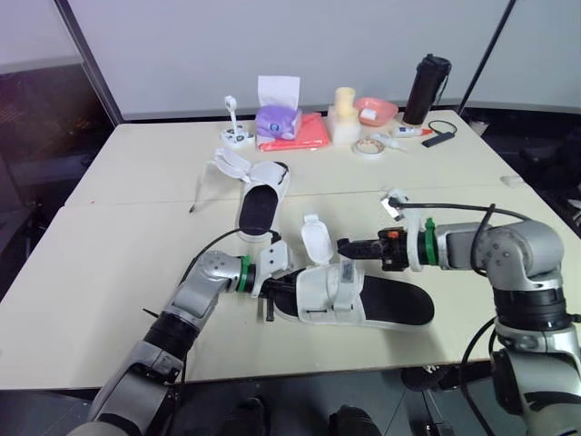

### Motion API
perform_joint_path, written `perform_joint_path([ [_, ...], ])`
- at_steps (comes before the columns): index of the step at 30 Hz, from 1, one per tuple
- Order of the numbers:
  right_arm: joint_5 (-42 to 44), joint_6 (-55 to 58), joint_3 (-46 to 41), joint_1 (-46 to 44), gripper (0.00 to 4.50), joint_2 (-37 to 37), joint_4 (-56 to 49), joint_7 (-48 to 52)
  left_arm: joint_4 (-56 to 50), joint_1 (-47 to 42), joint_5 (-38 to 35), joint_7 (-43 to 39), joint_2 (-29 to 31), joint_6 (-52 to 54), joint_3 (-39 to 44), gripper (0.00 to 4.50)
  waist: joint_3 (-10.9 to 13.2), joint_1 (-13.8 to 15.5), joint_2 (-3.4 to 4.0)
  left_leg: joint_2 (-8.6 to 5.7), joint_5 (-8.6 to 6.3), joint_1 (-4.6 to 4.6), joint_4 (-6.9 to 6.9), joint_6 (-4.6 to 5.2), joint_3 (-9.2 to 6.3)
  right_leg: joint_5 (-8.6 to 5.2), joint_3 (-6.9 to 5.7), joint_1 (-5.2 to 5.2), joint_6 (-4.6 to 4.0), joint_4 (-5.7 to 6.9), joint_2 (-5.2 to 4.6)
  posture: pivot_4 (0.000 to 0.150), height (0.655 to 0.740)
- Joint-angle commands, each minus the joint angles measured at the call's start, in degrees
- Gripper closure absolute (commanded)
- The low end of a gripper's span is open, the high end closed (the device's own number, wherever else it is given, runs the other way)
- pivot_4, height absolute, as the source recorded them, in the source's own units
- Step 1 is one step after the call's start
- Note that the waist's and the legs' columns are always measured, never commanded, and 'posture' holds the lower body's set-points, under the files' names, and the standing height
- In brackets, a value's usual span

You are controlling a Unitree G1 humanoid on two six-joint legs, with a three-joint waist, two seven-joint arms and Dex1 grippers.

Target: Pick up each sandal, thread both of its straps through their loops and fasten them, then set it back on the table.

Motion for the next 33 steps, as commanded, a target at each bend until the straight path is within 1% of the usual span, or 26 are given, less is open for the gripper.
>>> perform_joint_path([
  [1, 7.14, 1.44, -4.26, -3.08, 4.47, -0.26, -7.04, 2.78, 0.35, 1.77, 1.69, -0.87, 0.41, 1.05, -2.29, 4.5, 0.0, -0.05, 0.0, 0.0, 0.0, 0.0, 0.0, 0.0, 0.0, 0.0, 0.0, 0.0, 0.0, 0.0, 0.0, 0.15, 0.7344],
  [5, 10.83, 2.21, -5.46, -4.84, 4.47, -0.2, -9.78, 2.54, 0.12, 2.06, 1.73, -1.12, 0.54, 1.11, -2.53, 4.5, 0.0, -0.05, 0.0, 0.01, 0.0, 0.0, 0.0, 0.0, 0.0, 0.0, 0.0, 0.0, 0.0, 0.0, 0.0, 0.15, 0.7344],
  [11, 11.27, -0.47, -4.3, -5.69, 4.47, -0.28, -9.01, 1.9, -0.06, 2.23, 2.41, -1.73, 0.66, 0.95, -3.58, 4.5, 0.0, -0.06, 0.0, 0.02, -0.01, 0.0, -0.01, 0.01, 0.01, 0.0, 0.0, -0.01, 0.0, 0.0, 0.0, 0.15, 0.7344],
  [18, 5.39, -7.15, 0.34, -7.27, 4.47, -0.18, -1.87, 1.09, -1.04, 2.89, 2.71, -2.56, 1.18, 1.34, -4.05, 4.5, 0.0, -0.13, 0.0, 0.01, -0.01, 0.0, -0.02, 0.01, 0.02, 0.0, 0.01, -0.02, 0.0, 0.0, 0.0, 0.15, 0.7344],
  [25, 0.05, -12.11, 5.28, -5.77, 4.47, -2.14, 2.0, 2.41, -1.73, 3.44, 2.77, -2.58, 1.59, 1.63, -3.99, 4.5, 0.0, -0.17, 0.0, 0.02, -0.01, 0.0, -0.11, 0.01, 0.04, 0.0, 0.02, -0.08, 0.0, 0.0, 0.0, 0.15, 0.7344],
  [33, -5.31, -16.17, 7.17, -4.88, 4.47, -2.19, 6.63, 1.62, -2.45, 3.71, 2.59, -2.58, 1.7, 2.08, -3.92, 4.5, 0.0, -0.18, 0.0, 0.01, 0.0, 0.0, -0.11, 0.01, 0.04, 0.0, 0.02, -0.08, 0.0, 0.0, 0.0, 0.15, 0.7344],
])
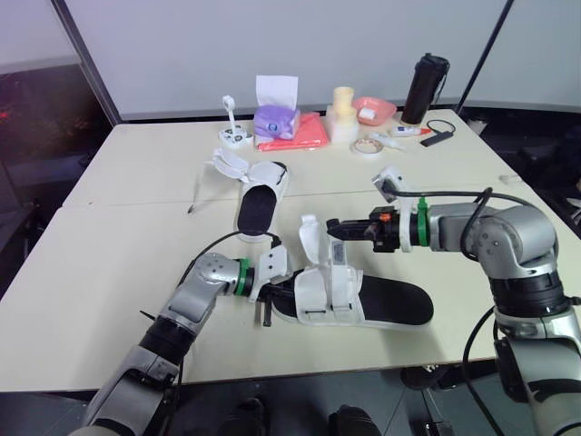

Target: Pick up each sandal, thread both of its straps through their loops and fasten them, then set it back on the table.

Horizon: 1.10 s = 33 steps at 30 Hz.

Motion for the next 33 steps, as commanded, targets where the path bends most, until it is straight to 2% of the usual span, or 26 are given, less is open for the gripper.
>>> perform_joint_path([
  [1, -2.46, -2.79, -0.44, -0.47, 4.47, -0.18, 1.18, -0.76, 0.73, 2.14, 1.98, -1.46, 0.61, 1.69, -3.51, 4.5, 0.0, 0.0, 0.0, 0.0, 0.0, 0.0, 0.0, 0.0, 0.0, 0.0, 0.0, 0.0, 0.0, 0.0, 0.0, 0.15, 0.7344],
  [11, -6.96, -4.41, 2.42, 1.91, 4.47, 0.54, 3.65, -0.95, -0.08, 2.55, 1.99, -1.39, 0.71, 2.14, -3.62, 4.5, 0.0, 0.02, 0.0, 0.0, 0.0, 0.0, 0.0, 0.0, 0.0, 0.0, 0.0, 0.0, 0.0, 0.0, 0.0, 0.15, 0.7344],
  [23, -10.78, -4.82, 5.72, 7.15, 4.47, 0.68, 0.76, -2.28, -0.03, 2.54, 2.13, -1.09, 0.7, 1.92, -3.67, 4.5, -0.03, 0.06, 0.01, 0.0, 0.0, 0.06, 0.0, 0.0, -0.01, 0.0, 0.0, 0.06, 0.0, 0.0, 0.0, 0.15, 0.7344],
  [24, -11.08, -5.08, 6.22, 7.65, 3.88, 0.36, -0.08, -2.02, 0.01, 2.5, 2.13, -1.06, 0.66, 1.88, -3.68, 4.5, -0.03, 0.08, 0.0, 0.0, 0.0, 0.06, 0.0, 0.0, -0.01, 0.0, 0.0, 0.06, 0.0, 0.0, 0.0, 0.15, 0.7344],
  [25, -11.52, -5.32, 6.9, 8.21, 3.51, -0.13, -1.18, -1.78, 0.09, 2.42, 2.13, -1.03, 0.62, 1.84, -3.68, 4.5, -0.03, 0.11, 0.0, 0.0, 0.0, 0.07, 0.0, 0.0, -0.01, 0.0, 0.0, 0.09, 0.0, 0.0, 0.0, 0.15, 0.7344],
  [28, -13.52, -7.13, 9.1, 9.39, 2.05, -1.93, -4.11, -0.93, 0.29, 2.22, 2.1, -0.99, 0.58, 1.73, -3.62, 4.5, -0.04, 0.12, 0.02, -0.01, 0.0, 0.07, 0.0, 0.0, -0.01, 0.0, 0.0, 0.09, 0.0, -0.02, 0.0, 0.15, 0.7344],
  [33, -18.33, -12.33, 12.66, 10.62, 2.05, -4.08, -5.53, -0.43, 0.51, 2.12, 2.08, -1.01, 0.5, 1.55, -3.57, 4.5, -0.06, 0.07, 0.02, 0.0, 0.0, 0.12, 0.0, 0.0, -0.01, 0.0, -0.01, 0.13, 0.01, -0.02, 0.0, 0.15, 0.7344],
])
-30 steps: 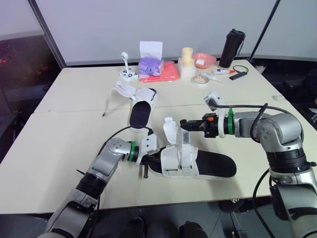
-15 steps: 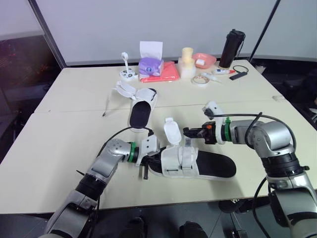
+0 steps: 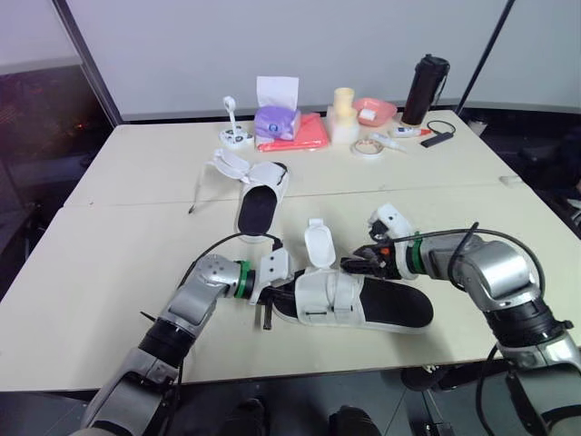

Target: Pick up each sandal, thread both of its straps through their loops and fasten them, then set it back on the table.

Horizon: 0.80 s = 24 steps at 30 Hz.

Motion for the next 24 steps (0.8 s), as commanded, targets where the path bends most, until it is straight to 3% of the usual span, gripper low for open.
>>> perform_joint_path([
  [1, -3.07, -3.64, 2.43, 1.06, 2.05, -0.18, -0.64, 0.5, 2.04, 1.42, 2.09, -0.79, 0.18, 0.82, -3.02, 4.5, -0.01, 0.0, -0.02, 0.0, 0.0, 0.04, 0.0, 0.0, 0.0, 0.0, 0.0, 0.04, 0.0, 0.0, 0.0, 0.15, 0.7344],
  [6, -6.76, -8.52, 1.28, -0.65, 2.05, 1.61, 3.31, -1.23, 2.46, 1.18, 2.12, -0.67, -0.03, 0.5, -3.05, 4.5, -0.01, 0.04, -0.02, 0.0, 0.0, 0.13, -0.01, 0.0, 0.0, 0.0, 0.0, 0.13, 0.0, -0.01, 0.0, 0.15, 0.7344],
  [12, -4.43, -6.06, -5.08, -6.43, 2.05, 1.48, 4.64, -0.71, 2.3, 1.3, 2.09, -0.48, 0.04, 0.56, -2.94, 4.5, 0.0, 0.06, 0.0, 0.0, 0.0, 0.13, -0.01, 0.0, 0.0, 0.0, 0.02, 0.11, 0.0, -0.01, 0.0, 0.15, 0.7344],
  [19, 8.73, 13.09, -17.81, -13.08, 2.05, 5.63, 3.27, -0.75, 2.48, 1.3, 2.13, -0.27, 0.04, 0.55, -2.83, 4.5, -0.01, 0.09, 0.0, 0.02, 0.0, 0.13, -0.04, 0.0, -0.02, 0.0, 0.02, 0.11, -0.01, -0.01, 0.0, 0.15, 0.7344],
  [24, 12.48, 18.89, -19.19, -13.15, 2.05, 8.34, 2.29, -2.14, 2.83, 1.03, 2.17, -0.18, -0.09, 0.46, -2.8, 4.5, -0.01, 0.13, 0.0, 0.04, 0.0, 0.13, -0.04, 0.0, -0.03, 0.0, 0.02, 0.11, -0.01, -0.02, -0.01, 0.15, 0.7344],
])
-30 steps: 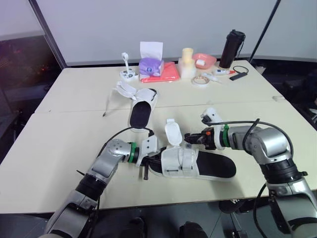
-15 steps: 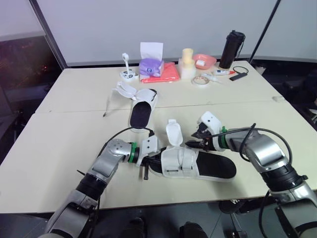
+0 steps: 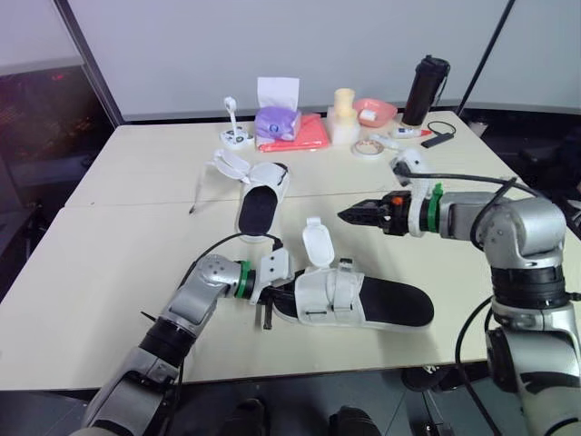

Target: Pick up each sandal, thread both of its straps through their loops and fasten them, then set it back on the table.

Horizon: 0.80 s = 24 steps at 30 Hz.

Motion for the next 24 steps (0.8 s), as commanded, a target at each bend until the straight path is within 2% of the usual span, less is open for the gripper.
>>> perform_joint_path([
  [1, 2.65, 2.45, -1.08, 0.07, 2.05, 1.61, -2.61, -1.04, 2.16, 1.23, 2.16, -0.25, 0.09, 0.91, -2.59, 4.5, 0.0, -0.04, 0.01, 0.0, 0.0, 0.0, 0.0, 0.0, 0.0, 0.0, 0.0, 0.0, 0.0, 0.0, 0.0, 0.15, 0.7344],
  [9, 3.26, 1.8, 1.87, 2.61, 2.05, 5.14, -1.24, -1.52, 1.75, 1.56, 2.13, 0.16, 0.28, 1.08, -2.35, 4.5, -0.02, -0.12, 0.03, -0.02, 0.0, 0.0, 0.0, 0.0, 0.01, 0.0, 0.01, -0.02, 0.0, 0.03, 0.0, 0.15, 0.7344],
  [17, 3.76, 1.01, 2.69, -0.07, 2.05, 9.17, 4.07, -1.1, 1.21, 2.06, 2.04, 0.49, 0.37, 1.41, -2.3, 4.5, -0.02, -0.16, 0.03, -0.03, 0.0, 0.0, 0.0, 0.0, 0.02, 0.0, 0.01, -0.03, 0.0, 0.03, 0.0, 0.15, 0.7344],
  [24, 1.93, -3.35, 5.78, -4.47, 2.05, 12.86, 13.21, 0.4, 1.21, 2.08, 2.02, 1.05, 0.09, 1.29, -2.19, 4.5, -0.02, -0.11, 0.04, -0.03, 0.0, 0.01, 0.0, 0.0, 0.01, 0.0, 0.01, -0.02, 0.0, 0.04, 0.01, 0.15, 0.7344],
])
